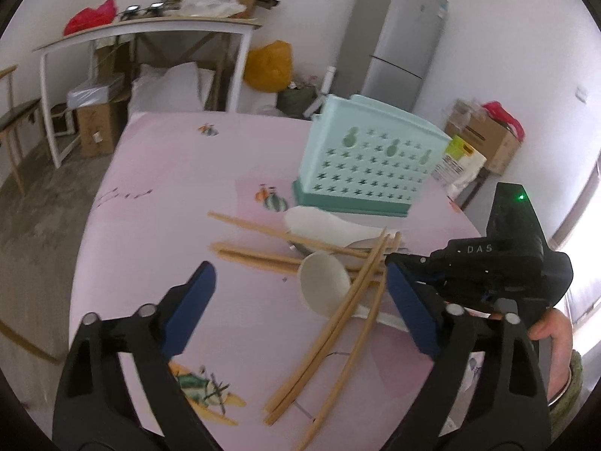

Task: Organize utensils
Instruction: 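Close the right tool on one wooden chopstick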

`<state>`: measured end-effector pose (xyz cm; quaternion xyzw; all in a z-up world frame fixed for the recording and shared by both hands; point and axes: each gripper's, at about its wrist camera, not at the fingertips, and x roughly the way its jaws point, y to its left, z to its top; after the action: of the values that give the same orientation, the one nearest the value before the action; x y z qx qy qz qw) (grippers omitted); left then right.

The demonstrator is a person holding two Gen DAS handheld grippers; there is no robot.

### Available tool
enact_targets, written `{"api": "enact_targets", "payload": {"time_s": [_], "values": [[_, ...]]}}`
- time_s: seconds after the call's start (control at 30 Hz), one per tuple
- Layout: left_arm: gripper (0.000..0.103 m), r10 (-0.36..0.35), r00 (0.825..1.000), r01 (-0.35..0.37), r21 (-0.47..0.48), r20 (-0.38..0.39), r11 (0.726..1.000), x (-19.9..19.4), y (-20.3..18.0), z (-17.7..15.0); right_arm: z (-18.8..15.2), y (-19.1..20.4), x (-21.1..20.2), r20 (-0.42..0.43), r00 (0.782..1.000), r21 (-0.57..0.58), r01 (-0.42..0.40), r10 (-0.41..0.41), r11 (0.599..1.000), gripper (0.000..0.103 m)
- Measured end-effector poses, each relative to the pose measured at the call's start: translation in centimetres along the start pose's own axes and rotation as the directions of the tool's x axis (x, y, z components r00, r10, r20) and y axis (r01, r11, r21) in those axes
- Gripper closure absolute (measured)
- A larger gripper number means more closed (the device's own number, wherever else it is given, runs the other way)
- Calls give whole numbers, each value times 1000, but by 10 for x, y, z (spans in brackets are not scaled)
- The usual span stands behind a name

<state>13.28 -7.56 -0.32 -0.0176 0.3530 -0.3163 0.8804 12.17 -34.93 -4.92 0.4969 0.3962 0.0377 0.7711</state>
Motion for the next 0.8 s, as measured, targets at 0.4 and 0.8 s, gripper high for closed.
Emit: {"api": "enact_targets", "payload": {"time_s": [0.4, 0.8], "values": [[69, -126, 949, 182, 177, -288, 967, 80, -43, 37, 2, -15, -32, 52, 998, -15, -36, 37, 999, 94], [79, -120, 886, 294, 341, -449, 893, 140, -88, 49, 6, -33, -44, 61, 995, -1, -82, 82, 997, 94]]}}
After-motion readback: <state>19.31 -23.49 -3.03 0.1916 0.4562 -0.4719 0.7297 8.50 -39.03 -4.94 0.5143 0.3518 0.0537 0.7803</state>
